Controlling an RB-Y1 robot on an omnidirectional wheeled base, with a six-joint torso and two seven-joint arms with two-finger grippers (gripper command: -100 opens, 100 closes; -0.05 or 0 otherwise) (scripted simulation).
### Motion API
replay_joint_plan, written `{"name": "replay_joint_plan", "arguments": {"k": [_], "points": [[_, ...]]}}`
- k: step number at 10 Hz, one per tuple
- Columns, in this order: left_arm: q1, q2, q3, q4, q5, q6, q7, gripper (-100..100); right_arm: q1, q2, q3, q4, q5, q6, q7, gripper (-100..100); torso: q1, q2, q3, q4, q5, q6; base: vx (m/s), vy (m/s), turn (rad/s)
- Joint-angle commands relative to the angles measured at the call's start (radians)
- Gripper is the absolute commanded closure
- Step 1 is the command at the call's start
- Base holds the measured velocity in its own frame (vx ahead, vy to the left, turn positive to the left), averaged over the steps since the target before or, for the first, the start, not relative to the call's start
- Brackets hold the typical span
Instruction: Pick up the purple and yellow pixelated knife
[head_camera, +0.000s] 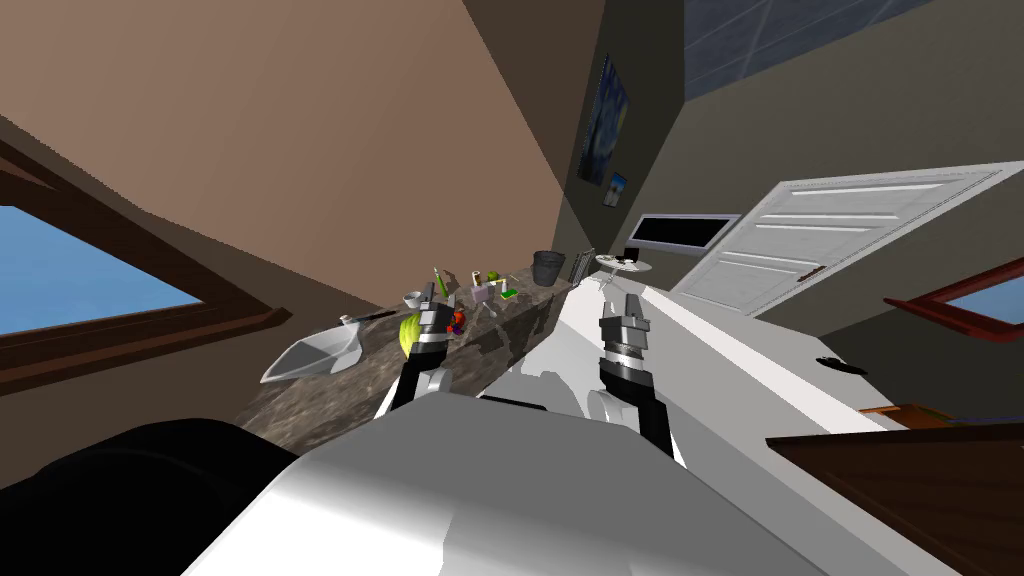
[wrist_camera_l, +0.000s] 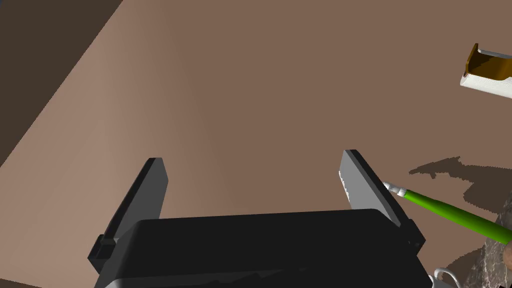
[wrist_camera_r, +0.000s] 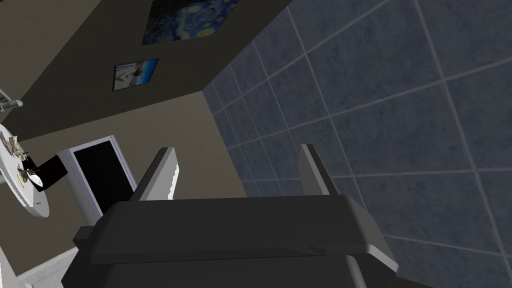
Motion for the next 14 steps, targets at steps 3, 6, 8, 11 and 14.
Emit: {"name": "replay_joint_plan", "arguments": {"k": [3, 6, 8, 11, 14], "points": [[-0.009, 0.093, -0.018, 0.021, 0.02, 0.011, 0.022, -100, 0.0, 0.0, 0.0, 0.0, 0.0, 0.0, 0.0, 0, 0.0, 0.001, 0.001, 0.0, 0.0, 0.0, -0.025, -0.008, 0.051], [-0.024, 0.153, -0.043, 0.056, 0.053, 0.029, 0.056, -100, 0.0, 0.0, 0.0, 0.0, 0.0, 0.0, 0.0, 0, -0.001, 0.003, 0.001, 0.001, 0.0, 0.0, -0.042, -0.017, 0.091], [-0.041, 0.186, -0.072, 0.101, 0.096, 0.052, 0.099, -100, 0.0, 0.0, 0.0, 0.0, 0.0, 0.0, 0.0, 0, -0.002, 0.004, 0.002, 0.001, 0.0, 0.0, -0.06, -0.043, 0.169], [-0.06, 0.203, -0.098, 0.15, 0.142, 0.076, 0.144, -100, 0.0, 0.0, 0.0, 0.0, 0.0, 0.0, 0.0, 0, -0.003, 0.003, 0.002, 0.001, -0.001, 0.0, -0.048, -0.035, 0.117], [-0.082, 0.213, -0.122, 0.213, 0.202, 0.106, 0.2, -100, 0.0, 0.0, 0.0, 0.0, 0.0, 0.0, 0.0, 0, -0.003, 0.002, 0.001, 0.0, -0.001, 0.0, -0.036, -0.038, 0.156]]}}
